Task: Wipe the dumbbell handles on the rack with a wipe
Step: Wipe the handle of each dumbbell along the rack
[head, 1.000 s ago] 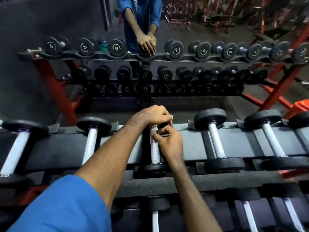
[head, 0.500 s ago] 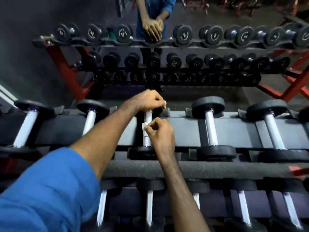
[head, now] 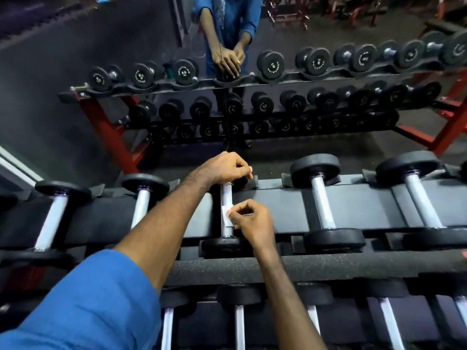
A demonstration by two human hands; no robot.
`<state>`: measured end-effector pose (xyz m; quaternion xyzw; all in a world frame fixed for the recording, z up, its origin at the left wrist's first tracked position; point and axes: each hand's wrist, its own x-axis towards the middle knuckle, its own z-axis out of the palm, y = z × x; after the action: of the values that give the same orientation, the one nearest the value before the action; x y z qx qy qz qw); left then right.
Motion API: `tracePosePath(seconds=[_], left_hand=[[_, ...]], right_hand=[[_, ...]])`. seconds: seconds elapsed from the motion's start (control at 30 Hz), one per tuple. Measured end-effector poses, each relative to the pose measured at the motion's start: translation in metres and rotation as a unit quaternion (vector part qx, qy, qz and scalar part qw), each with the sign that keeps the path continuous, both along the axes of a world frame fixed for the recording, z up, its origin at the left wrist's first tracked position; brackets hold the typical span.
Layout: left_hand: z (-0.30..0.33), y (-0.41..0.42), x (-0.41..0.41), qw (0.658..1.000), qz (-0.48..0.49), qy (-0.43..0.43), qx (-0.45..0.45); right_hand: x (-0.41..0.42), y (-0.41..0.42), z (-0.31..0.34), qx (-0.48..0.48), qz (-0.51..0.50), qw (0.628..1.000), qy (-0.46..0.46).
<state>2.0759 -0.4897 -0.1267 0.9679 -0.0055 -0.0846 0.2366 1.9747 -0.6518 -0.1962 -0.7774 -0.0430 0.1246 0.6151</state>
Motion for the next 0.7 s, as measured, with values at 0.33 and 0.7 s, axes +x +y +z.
tracePosePath(seconds=[0.33,0.7], left_hand=[[0.000,0.001,-0.002,1.000,-0.003,-0.006,0.004],[0.004,-0.004,-0.005,1.000,0.015,0.000,0.002]], right_hand=[[0.018,-0.020,-0.019,0.134,0.145,0.956,0.218],[0.029,-0.010,-0.027,0.138,0.139,0.949,0.249]])
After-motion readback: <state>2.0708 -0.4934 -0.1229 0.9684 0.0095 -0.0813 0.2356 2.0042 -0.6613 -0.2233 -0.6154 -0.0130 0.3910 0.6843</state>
